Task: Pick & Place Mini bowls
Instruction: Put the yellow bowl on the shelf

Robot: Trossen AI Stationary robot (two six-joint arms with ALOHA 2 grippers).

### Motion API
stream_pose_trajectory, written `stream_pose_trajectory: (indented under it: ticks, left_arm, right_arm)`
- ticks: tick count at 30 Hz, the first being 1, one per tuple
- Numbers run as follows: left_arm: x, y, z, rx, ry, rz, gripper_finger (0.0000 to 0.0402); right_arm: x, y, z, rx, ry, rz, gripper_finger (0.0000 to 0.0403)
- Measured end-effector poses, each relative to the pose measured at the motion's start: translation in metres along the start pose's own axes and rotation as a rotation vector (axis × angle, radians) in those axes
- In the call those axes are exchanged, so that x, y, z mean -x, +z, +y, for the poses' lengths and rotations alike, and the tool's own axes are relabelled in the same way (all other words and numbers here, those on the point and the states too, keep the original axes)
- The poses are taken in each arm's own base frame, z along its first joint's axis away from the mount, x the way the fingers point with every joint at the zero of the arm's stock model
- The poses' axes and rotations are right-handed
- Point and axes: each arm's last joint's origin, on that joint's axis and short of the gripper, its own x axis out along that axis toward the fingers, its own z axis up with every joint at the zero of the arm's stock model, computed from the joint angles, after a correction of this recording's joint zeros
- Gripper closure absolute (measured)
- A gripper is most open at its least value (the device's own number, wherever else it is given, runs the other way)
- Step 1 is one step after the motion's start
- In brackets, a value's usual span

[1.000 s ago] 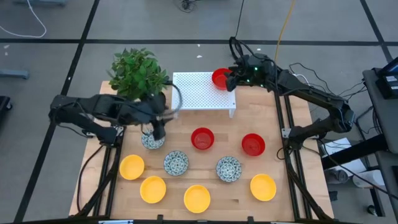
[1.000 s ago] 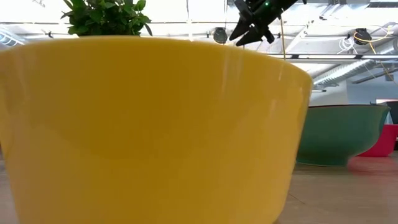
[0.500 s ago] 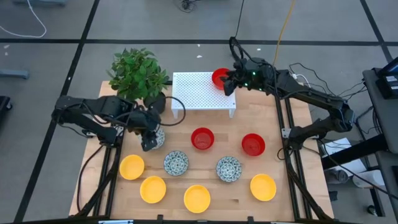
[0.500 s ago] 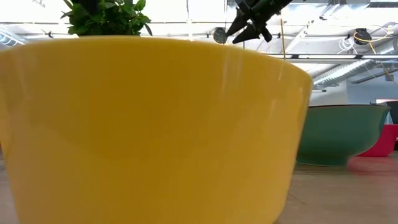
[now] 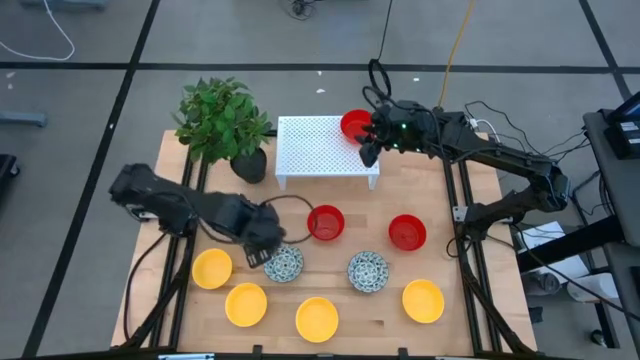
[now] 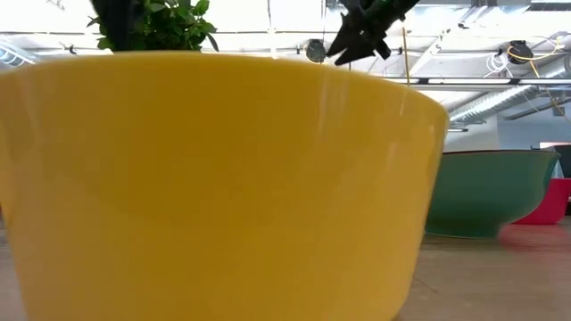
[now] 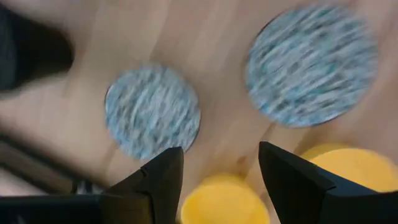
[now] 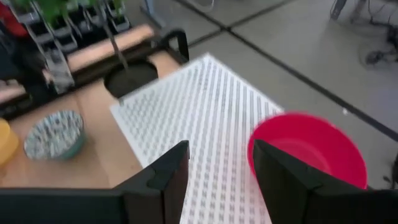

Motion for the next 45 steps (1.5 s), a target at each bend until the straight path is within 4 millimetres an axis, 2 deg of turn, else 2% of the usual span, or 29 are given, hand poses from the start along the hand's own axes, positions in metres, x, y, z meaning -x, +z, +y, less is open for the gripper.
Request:
stream_pose_trajectory:
  ticks: [6, 12, 17, 23, 26, 29, 33, 39, 45]
  left_arm:
    - [-0.034, 0.014, -0.022, 0.129, 0.088, 0.107, 0.0188]
    - [-0.06, 0.03, -0.026, 0.158, 0.169, 0.144, 0.0188]
    - [-0.07, 0.042, -0.028, 0.17, 0.031, 0.111, 0.0188]
    - [-0.069, 0.056, -0.037, 0.067, -0.126, -0.038, 0.0188]
    - [-0.069, 0.06, -0.039, 0.078, -0.184, -0.033, 0.0188]
    - [-0.069, 0.049, -0.047, 0.084, -0.251, 0.09, 0.0188]
    - [-0.064, 0.02, -0.067, 0.065, -0.308, 0.241, 0.0188]
    - [-0.056, -0.027, -0.103, 0.083, -0.302, 0.271, 0.0188]
    - [-0.053, -0.059, -0.147, 0.222, -0.436, 0.24, 0.0188]
  right_arm:
    - [0.0, -0.009, -0.002, 0.012, -0.018, 0.087, 0.0238]
    - [0.001, -0.011, -0.002, 0.016, -0.022, 0.117, 0.0238]
    - [0.001, -0.013, -0.003, 0.028, -0.025, 0.135, 0.0238]
    - [0.001, -0.015, -0.003, 0.046, -0.028, 0.156, 0.0238]
    - [0.002, -0.017, -0.003, 0.049, -0.032, 0.177, 0.0238]
    - [0.002, -0.021, -0.004, 0.053, -0.038, 0.215, 0.0238]
    - [0.004, -0.026, -0.005, 0.055, -0.05, 0.272, 0.0238]
    - [0.004, -0.028, -0.006, 0.057, -0.054, 0.29, 0.0238]
    - [0.003, -0.025, -0.005, 0.063, -0.047, 0.255, 0.0239]
